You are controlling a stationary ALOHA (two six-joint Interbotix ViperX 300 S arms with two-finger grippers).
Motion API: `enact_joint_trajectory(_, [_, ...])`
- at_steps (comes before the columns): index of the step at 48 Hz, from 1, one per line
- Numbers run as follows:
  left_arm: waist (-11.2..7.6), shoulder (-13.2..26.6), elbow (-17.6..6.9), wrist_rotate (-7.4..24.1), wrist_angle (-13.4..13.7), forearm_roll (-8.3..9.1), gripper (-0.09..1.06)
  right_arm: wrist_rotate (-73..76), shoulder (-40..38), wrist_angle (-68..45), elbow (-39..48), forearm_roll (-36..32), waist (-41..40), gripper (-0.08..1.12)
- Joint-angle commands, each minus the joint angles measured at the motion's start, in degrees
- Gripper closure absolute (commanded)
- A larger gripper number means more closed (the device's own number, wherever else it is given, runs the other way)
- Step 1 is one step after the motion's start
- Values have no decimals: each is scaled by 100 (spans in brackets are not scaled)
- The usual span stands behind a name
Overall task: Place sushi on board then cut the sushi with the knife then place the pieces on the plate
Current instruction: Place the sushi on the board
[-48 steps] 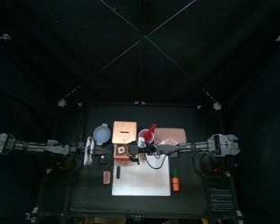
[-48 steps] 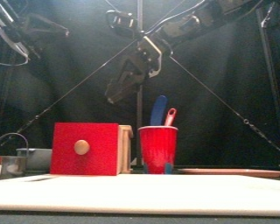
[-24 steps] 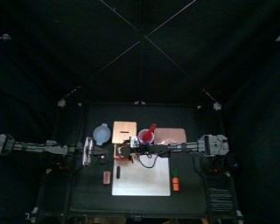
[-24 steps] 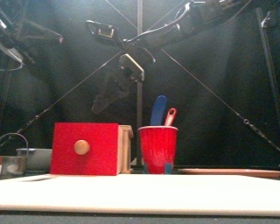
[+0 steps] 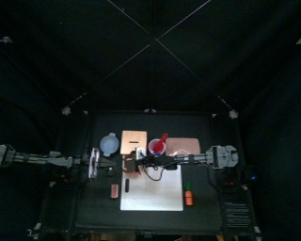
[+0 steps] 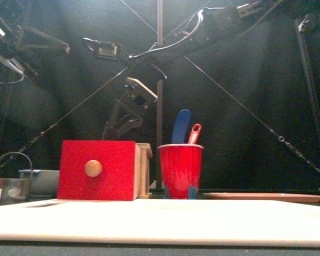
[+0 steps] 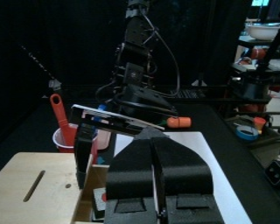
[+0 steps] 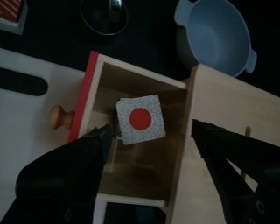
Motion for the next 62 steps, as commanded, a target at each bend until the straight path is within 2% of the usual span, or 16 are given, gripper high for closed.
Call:
enact_joint_trajectory(1, [9,9,-26,-9,-53,-9,92,-70,-88,18,-185,18,0,4])
enact_joint_trajectory(21, [9,9,18,-9,-62,-9,92,-167,114,229,-290,44,18,5])
enact_joint_trajectory(43, [9,9,53,-9,-62,-35,92,-158,246,299,-334,0,44,24])
enact_joint_trajectory(52, [9,9,79,-18,-62,-79,92,-123,229,325,-413,-18,44,26])
enact_joint_trajectory(62, [9,18,88,-18,-62,-105,92,-105,-141,598,-545,-9,62,26])
